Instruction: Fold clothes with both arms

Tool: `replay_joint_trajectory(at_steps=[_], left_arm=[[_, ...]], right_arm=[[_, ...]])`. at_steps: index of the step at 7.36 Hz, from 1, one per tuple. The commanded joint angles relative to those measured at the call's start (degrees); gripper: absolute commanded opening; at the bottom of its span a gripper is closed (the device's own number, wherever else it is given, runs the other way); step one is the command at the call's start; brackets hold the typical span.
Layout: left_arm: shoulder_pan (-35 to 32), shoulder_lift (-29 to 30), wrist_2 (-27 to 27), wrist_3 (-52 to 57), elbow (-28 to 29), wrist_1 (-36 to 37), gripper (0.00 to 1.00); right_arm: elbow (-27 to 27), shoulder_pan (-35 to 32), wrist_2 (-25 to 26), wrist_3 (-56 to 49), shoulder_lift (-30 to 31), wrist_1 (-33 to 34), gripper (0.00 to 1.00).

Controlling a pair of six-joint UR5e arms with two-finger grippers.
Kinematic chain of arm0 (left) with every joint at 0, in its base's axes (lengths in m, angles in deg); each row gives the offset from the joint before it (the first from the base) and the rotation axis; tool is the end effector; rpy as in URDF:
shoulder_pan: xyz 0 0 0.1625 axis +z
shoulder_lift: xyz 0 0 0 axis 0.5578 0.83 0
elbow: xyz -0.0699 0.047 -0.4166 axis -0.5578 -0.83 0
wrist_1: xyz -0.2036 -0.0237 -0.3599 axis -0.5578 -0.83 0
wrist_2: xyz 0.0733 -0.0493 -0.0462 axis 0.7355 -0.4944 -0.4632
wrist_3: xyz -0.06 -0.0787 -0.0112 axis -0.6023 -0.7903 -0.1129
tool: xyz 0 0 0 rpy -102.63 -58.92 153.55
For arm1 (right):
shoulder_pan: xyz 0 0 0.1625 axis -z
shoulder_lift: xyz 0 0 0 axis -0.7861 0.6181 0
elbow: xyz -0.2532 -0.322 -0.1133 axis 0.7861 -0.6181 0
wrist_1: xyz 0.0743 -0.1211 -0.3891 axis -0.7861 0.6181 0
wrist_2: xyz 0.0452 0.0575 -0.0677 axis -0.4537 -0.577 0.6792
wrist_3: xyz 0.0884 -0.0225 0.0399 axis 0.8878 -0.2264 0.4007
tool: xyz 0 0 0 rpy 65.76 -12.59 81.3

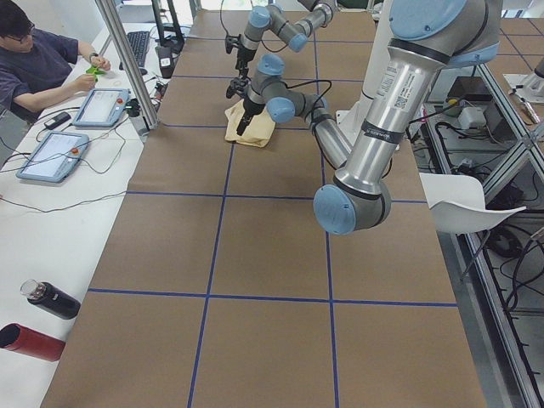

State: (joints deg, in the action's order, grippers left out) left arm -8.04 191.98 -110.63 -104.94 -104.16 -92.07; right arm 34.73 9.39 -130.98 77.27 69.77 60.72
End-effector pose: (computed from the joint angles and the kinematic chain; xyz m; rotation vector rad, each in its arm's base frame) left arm 0.3424 -0.4560 0.2262 0.4995 0.8583 0.1349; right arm -0.4003 -0.5280 0.2253 0.3831 -0.6264 -0.0280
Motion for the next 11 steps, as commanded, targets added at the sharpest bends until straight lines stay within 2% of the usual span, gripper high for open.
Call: replay_joint_trajectory(at_steps=[1,2,4,5,6,7,8,9,10,11], left_arm=[[-2.24,-3.19,-0.04,5.42,-11.36,12.38,1.00],[-5.83,-6.07,-0.83,11.91,-13.84,13.73,1.00],[-17.32,-12.65,-8.80,25.53,-13.95,13.65,1.00],[-23.47,-14.87,-12.66,31.42,-13.26,13.65,1.00],[-28.40,-17.32,-14.27,36.97,-11.94,13.57,1.00],[-32.54,-19.44,-14.63,43.29,-9.41,13.74,1.00],[-33.54,-19.98,-15.68,45.09,-3.90,13.74,1.00],[-36.42,-19.99,-15.60,45.19,1.11,13.05,1.00],[-38.45,-19.90,-15.78,45.19,6.04,11.56,1.00],[-39.17,-21.29,-17.60,45.28,6.87,11.11,1.00]], right_arm=[[9.38,-8.24,-9.55,-7.77,5.52,9.09,1.00],[9.39,-14.11,-14.82,-16.09,9.63,8.66,1.00],[10.36,-25.98,-22.56,-32.98,19.47,8.13,1.00],[10.27,-31.69,-27.13,-42.97,26.56,7.61,1.00],[9.58,-37.58,-30.22,-50.12,33.16,6.12,1.00],[8.79,-41.90,-30.77,-51.93,38.97,4.54,1.00],[7.56,-43.69,-30.43,-52.12,43.29,3.05,1.00],[2.59,-43.79,-29.90,-52.21,44.12,1.47,1.00],[-3.90,-44.49,-29.38,-52.48,44.04,-4.20,1.00],[-8.66,-45.80,-30.50,-52.48,44.13,-10.79,1.00]])
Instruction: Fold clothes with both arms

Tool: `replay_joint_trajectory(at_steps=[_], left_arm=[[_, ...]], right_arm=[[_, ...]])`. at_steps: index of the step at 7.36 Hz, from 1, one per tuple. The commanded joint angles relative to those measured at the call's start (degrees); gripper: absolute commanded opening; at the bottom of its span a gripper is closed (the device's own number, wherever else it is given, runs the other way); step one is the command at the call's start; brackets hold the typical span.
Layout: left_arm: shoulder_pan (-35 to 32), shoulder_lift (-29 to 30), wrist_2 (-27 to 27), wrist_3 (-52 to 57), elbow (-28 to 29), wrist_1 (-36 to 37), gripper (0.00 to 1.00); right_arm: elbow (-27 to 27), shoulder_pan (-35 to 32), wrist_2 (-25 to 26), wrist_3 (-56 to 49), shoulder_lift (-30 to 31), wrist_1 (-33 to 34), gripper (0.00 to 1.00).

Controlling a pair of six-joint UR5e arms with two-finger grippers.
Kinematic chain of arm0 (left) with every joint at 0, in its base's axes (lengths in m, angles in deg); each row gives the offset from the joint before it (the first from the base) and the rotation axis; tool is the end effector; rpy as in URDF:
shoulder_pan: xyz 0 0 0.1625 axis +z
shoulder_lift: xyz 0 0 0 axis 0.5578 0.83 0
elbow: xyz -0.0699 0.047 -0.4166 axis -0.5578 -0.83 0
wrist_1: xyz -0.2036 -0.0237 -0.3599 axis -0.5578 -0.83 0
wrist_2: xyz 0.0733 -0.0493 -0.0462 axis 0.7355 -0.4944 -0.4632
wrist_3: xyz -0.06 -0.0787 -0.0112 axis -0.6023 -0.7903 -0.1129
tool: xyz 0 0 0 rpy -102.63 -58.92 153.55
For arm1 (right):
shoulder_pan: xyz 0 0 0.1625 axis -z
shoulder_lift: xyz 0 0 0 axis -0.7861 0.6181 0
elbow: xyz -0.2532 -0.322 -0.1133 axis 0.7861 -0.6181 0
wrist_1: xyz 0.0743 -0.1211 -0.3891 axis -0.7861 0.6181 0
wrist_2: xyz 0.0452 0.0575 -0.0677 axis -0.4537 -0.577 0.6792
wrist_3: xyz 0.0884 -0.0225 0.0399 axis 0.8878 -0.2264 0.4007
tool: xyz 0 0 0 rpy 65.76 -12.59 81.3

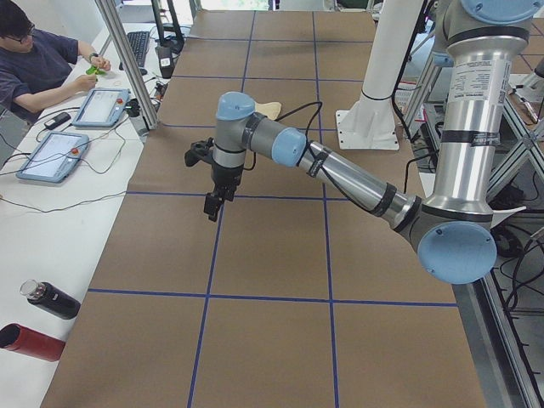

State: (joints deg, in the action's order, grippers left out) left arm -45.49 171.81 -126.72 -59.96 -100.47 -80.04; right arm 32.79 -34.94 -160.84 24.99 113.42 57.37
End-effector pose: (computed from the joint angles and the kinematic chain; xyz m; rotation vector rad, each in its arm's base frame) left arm 0.0093 -0.5077 0.4645 0.2841 0.5426 0.2395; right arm 0.0478 -0.4351 0.6488 -0.0121 -0.6592 -0.1072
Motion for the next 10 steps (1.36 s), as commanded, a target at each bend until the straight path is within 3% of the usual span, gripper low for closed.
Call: replay_joint_trajectory(at_steps=[1,2,4,6,7,8,9,10], left_arm=[[-2.34,-6.35,-7.19,0.30,2.14,-4.06,1.00],[-4.26,-13.80,-12.56,0.13,1.35,-12.10,1.00],[-8.31,-14.85,-16.04,-0.58,3.26,-15.17,1.00],[-8.41,-15.37,-12.99,0.03,3.62,-15.95,1.00],[-8.15,-15.11,-8.18,-0.49,3.10,-15.69,1.00],[-8.14,-15.45,-7.17,-0.49,2.92,-15.69,1.00],[-8.32,-16.68,-7.77,-0.40,3.71,-15.95,1.00],[-8.32,-16.78,-7.87,0.03,4.58,-15.09,1.00]], right_arm=[[-6.60,-1.57,-1.09,0.24,1.17,-8.98,1.00],[-5.64,-1.57,-1.53,0.33,1.09,-9.00,1.00],[-5.37,-1.48,-1.45,0.07,0.30,-9.26,1.00],[-3.18,-1.48,-1.80,-0.73,0.83,-9.61,1.00],[-2.30,-1.48,-2.67,0.14,0.39,-9.44,1.00],[-1.25,-1.57,-5.81,0.41,0.82,-8.65,1.00],[-0.89,-1.57,-7.41,0.76,0.65,-6.82,1.00],[2.59,-1.57,-7.42,2.16,0.30,-0.88,1.00]])
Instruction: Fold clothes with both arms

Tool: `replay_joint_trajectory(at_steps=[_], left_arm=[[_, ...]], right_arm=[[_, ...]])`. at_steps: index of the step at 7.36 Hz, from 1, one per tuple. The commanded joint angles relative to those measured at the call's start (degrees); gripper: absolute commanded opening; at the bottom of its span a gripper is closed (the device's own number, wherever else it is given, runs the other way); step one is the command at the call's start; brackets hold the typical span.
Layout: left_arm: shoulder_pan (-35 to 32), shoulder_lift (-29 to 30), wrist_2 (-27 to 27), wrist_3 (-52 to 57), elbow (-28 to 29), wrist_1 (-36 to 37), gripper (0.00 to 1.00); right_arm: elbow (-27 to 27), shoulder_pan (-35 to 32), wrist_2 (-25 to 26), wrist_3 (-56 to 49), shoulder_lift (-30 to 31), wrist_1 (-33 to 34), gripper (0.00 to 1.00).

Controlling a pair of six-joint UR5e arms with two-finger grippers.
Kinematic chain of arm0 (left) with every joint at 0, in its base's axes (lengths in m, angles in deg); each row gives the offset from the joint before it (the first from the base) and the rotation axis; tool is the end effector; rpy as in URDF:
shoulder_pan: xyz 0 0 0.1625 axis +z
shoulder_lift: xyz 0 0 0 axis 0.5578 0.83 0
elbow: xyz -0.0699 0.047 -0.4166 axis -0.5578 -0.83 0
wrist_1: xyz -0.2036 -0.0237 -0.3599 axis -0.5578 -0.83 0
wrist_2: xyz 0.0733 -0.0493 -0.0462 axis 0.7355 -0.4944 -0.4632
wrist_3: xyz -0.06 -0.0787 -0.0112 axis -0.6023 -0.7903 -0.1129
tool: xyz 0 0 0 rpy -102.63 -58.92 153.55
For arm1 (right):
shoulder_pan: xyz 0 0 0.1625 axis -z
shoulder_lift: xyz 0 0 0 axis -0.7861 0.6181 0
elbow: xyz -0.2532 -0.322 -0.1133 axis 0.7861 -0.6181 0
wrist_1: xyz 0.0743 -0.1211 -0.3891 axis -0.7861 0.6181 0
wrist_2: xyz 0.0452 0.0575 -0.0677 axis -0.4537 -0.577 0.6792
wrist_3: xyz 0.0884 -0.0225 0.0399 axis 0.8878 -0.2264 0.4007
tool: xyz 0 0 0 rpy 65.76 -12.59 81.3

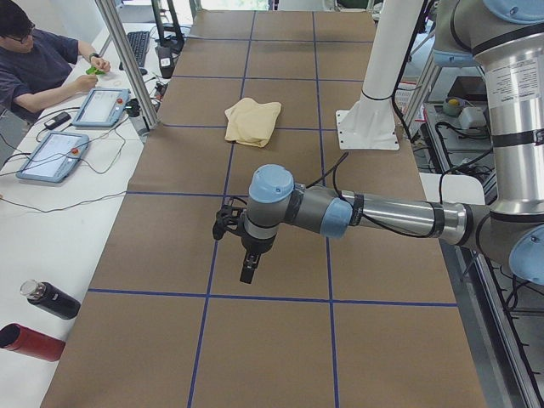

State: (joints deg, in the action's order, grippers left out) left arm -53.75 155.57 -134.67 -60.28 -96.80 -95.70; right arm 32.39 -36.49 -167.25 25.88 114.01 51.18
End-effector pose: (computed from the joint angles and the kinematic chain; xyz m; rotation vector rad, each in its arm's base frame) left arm -0.0559 -0.4145 0.5865 0.2387 0.6574 0.0943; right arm 0.0511 -0.4355 0.6384 0.0789 -0.7701 -0.0994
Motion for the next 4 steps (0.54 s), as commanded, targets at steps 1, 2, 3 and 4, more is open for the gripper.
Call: replay_joint_trajectory(at_steps=[1,2,3,4], left_arm=[[-0.15,-0.80,-0.26,0.62,1.70,0.50,1.00],[-0.15,-1.76,-3.57,0.54,1.62,0.15,1.00],[-0.06,-1.25,-6.56,0.19,0.67,0.49,1.00],[-0.06,-1.07,-6.68,0.53,0.48,0.15,1.00]], right_arm=[[4.42,-0.02,-0.32,1.28,0.66,6.24,1.00],[4.44,-0.02,0.04,1.02,1.54,6.08,1.00],[4.44,-0.02,0.13,1.01,1.55,6.08,1.00],[4.53,0.07,0.13,0.93,1.55,6.08,1.00]])
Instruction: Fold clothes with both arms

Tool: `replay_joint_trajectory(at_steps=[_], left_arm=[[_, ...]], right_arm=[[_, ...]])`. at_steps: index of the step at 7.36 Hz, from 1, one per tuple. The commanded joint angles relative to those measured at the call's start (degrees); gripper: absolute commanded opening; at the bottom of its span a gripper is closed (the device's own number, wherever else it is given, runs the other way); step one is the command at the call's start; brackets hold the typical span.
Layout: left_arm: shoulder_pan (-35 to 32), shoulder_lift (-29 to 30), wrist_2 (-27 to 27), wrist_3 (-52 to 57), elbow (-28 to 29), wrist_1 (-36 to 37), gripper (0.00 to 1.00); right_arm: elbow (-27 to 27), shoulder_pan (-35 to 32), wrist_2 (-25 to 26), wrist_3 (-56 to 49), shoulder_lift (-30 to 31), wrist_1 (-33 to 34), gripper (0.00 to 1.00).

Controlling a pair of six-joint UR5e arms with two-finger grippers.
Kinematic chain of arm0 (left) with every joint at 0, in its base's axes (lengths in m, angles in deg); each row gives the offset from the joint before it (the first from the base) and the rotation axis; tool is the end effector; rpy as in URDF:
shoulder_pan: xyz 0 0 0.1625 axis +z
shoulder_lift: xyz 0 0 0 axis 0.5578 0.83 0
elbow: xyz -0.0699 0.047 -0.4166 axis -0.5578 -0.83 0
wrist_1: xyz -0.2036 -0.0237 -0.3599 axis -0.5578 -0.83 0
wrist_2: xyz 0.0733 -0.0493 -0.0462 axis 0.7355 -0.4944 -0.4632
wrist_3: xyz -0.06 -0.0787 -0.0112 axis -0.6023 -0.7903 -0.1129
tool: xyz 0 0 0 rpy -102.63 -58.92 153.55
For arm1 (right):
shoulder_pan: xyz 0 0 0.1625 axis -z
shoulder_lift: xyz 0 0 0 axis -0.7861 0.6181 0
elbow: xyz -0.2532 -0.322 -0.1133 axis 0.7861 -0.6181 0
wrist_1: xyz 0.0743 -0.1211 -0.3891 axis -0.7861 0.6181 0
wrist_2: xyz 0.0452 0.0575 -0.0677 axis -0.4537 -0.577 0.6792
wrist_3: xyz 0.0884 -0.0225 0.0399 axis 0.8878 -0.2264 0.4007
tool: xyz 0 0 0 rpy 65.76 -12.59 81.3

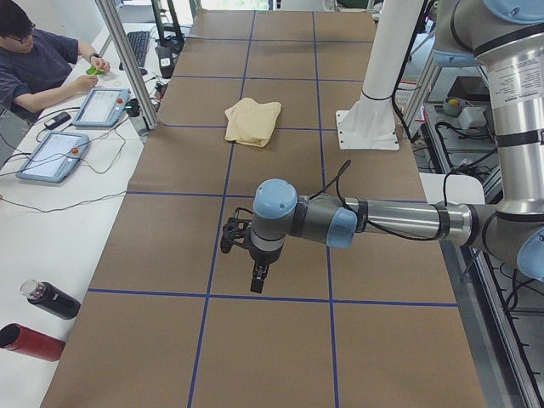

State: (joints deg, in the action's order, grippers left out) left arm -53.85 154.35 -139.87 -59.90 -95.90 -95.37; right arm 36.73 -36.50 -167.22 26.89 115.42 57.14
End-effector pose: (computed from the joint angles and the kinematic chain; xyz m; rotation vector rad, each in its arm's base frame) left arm -0.0501 -0.4030 0.5981 0.1947 0.7464 0.0955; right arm 0.0516 -0.4208 0.6222 0.0219 -0.7704 -0.0621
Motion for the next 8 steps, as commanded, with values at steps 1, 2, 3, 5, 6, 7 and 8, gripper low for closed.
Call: replay_joint_trajectory(at_steps=[1,2,3,5,6,7,8], left_arm=[[0.12,0.24,-1.31,0.16,-0.15,-0.19,1.00],[0.13,0.24,-1.22,0.07,-0.24,-0.10,1.00],[0.13,0.24,-1.22,0.07,-0.41,-0.10,1.00],[0.13,0.24,-1.22,-0.02,-0.41,-0.10,1.00],[0.04,0.16,-1.48,-0.28,-0.41,-0.10,1.00],[0.04,0.07,-1.48,-0.28,-0.41,-0.10,1.00],[0.12,0.15,-1.48,-0.37,0.02,-0.10,1.00]], right_arm=[[0.18,0.08,0.09,0.01,0.15,0.11,1.00],[0.18,0.08,0.09,-0.34,0.06,0.11,1.00],[0.36,0.08,0.09,-0.52,-0.11,0.11,1.00],[0.71,-0.01,0.18,-0.61,-0.12,0.11,1.00],[0.88,-0.01,0.18,-0.61,-0.03,0.11,1.00],[0.89,-0.01,0.18,-0.61,-0.03,0.11,1.00],[0.89,0.08,0.09,-0.61,-0.03,0.11,1.00]])
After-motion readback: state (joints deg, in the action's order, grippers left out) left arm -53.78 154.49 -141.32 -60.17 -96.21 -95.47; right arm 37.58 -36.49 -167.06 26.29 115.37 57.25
